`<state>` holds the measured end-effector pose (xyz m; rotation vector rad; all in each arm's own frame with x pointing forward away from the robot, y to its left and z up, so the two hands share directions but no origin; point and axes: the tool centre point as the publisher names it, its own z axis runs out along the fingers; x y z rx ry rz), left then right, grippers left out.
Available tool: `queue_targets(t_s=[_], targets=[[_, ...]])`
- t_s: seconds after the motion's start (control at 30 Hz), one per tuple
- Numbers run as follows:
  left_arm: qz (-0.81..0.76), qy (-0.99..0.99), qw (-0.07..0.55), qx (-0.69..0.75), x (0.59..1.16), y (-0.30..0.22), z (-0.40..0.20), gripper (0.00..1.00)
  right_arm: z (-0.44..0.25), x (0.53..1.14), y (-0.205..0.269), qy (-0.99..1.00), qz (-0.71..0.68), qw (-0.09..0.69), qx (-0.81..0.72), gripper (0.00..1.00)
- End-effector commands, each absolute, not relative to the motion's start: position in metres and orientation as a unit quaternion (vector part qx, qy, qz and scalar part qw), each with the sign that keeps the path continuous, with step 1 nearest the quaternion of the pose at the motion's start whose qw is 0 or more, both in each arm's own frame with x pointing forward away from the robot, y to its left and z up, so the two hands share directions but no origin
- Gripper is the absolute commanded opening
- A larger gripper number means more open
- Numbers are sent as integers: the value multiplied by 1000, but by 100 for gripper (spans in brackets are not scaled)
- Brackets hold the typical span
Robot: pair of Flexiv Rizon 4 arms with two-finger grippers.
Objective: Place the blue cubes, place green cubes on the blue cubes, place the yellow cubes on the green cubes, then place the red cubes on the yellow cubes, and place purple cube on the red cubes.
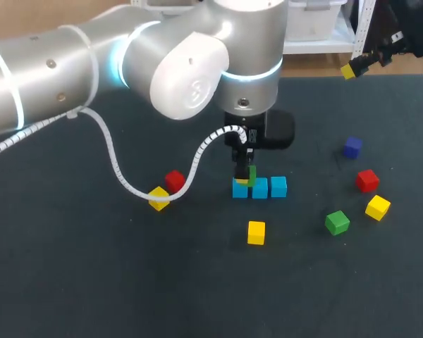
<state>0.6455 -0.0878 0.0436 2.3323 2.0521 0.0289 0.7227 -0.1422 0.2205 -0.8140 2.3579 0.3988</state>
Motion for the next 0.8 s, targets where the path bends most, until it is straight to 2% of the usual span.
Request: queue_targets(t_s=[0.03, 0.43, 0.53, 0.8], targets=[[6, 662, 15, 750, 649, -90, 40, 5, 220, 722, -142, 890, 149, 304, -306, 100], [10, 669, 8, 743, 654, -89, 33, 7, 220, 722, -142, 890, 149, 304, -306, 100], [10, 669, 7, 743, 653, -90, 31, 13, 220, 722, -142, 890, 149, 304, -306, 100], [12, 671, 3, 742, 653, -90, 29, 20, 220, 722, -142, 890, 149, 304, -306, 100]])
